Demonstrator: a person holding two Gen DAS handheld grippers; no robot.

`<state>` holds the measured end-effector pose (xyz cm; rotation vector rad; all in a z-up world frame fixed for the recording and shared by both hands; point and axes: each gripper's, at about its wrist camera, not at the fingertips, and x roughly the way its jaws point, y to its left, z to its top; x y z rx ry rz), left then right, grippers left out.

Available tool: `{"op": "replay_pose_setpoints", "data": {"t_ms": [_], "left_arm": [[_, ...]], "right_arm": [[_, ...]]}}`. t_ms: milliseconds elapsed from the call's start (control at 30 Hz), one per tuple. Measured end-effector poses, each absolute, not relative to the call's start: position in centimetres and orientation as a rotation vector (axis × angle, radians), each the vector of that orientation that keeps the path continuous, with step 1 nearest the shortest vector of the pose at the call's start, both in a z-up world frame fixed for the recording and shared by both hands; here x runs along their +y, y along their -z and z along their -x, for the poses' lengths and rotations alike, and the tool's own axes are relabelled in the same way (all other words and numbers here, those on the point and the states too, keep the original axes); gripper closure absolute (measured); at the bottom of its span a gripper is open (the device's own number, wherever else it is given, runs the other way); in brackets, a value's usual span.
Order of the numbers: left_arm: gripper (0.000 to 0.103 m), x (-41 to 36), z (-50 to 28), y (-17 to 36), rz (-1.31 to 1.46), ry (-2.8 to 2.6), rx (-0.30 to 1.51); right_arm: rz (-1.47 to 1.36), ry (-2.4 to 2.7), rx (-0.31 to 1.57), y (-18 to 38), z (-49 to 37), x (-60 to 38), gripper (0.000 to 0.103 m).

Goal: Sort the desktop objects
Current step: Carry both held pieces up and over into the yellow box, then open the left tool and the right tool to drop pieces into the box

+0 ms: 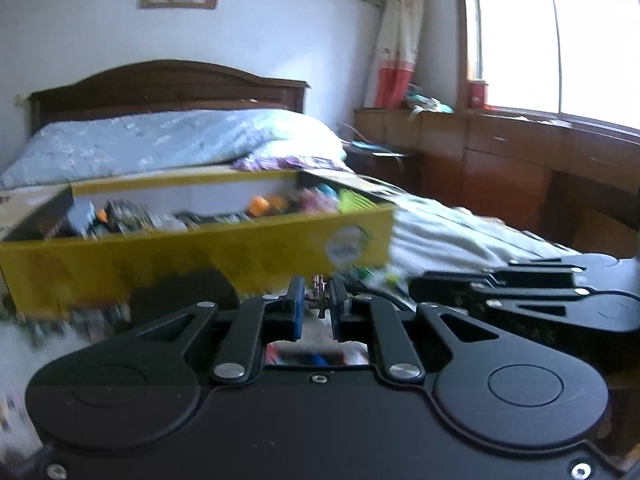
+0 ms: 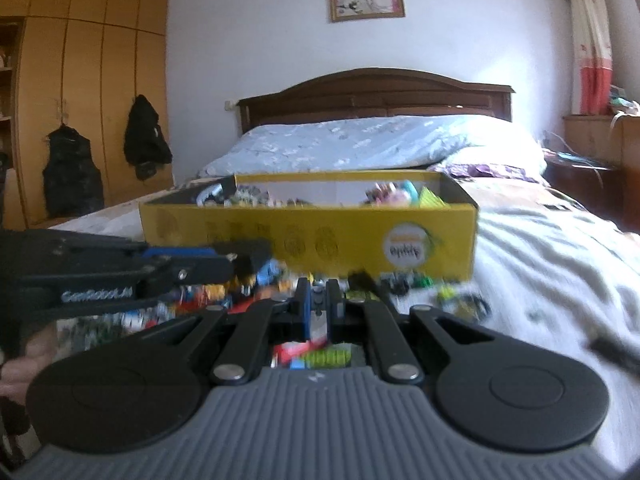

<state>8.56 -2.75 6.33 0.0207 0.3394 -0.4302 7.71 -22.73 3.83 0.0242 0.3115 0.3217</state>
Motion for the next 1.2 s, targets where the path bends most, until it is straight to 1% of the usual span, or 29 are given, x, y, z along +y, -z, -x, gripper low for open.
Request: {"op": "replay_pose_setpoints", "data": {"t_ms": [200,400,567,733,767,800,833,867,900,933,1000,1067,1200], "left_arm": [[0.091,-1.9,-15.8,-8.3,-0.003,0.345,0.327],[0.091,-1.4,-23.5,-8.8,-0.013,0.229,0.37],[0.091,-1.3,-29.2,-9.6,-0.01,0.172,0.382],[0.09,-1.7,-34.6,-9.3,-0.002,0.136,0.444],[0.09,-1.6,-35.4,-9.1,0.001,0.134,0.461],[0.089,-1.6,-36.4,-8.9,0.004,0.13,0.489],[0.086,-1.5,-37.3,-8.7,0.01,0.12,0.511],[0.077,-1.3,-37.8,-8.4,0.017,0.105,0.53],[0.071,-1.1,-38.2,-8.1,0.026,0.095,0.544],[0.063,-0.9,-38.1,-7.9,0.032,0.087,0.551],[0.058,-0.5,-38.4,-7.6,0.042,0.068,0.553],[0.047,0.0,-38.3,-7.4,0.051,0.049,0.554],[0.04,0.7,-37.6,-7.4,0.058,0.027,0.557]], "right_arm": [[-0.011,-0.36,0.334,-5.9,-14.8,-21.9,0.095],[-0.038,-0.344,0.375,-7.2,-23.2,-21.3,0.095],[0.001,-0.288,0.387,-7.9,-29.3,-20.3,0.095],[-0.011,-0.248,0.423,-8.1,-34.4,-19.0,0.094],[-0.02,-0.244,0.434,-8.1,-35.2,-18.9,0.09],[-0.023,-0.244,0.449,-7.9,-35.9,-18.8,0.079],[-0.024,-0.233,0.468,-7.7,-36.8,-18.6,0.066],[-0.024,-0.221,0.484,-7.4,-37.3,-18.5,0.051],[-0.025,-0.215,0.495,-7.3,-37.8,-18.3,0.041],[-0.027,-0.21,0.504,-7.0,-38.1,-18.2,0.038],[-0.034,-0.209,0.523,-6.6,-38.4,-18.3,0.035],[-0.055,-0.218,0.541,-6.2,-38.6,-18.5,0.033],[-0.067,-0.223,0.547,-5.9,-38.5,-18.8,0.028]]}}
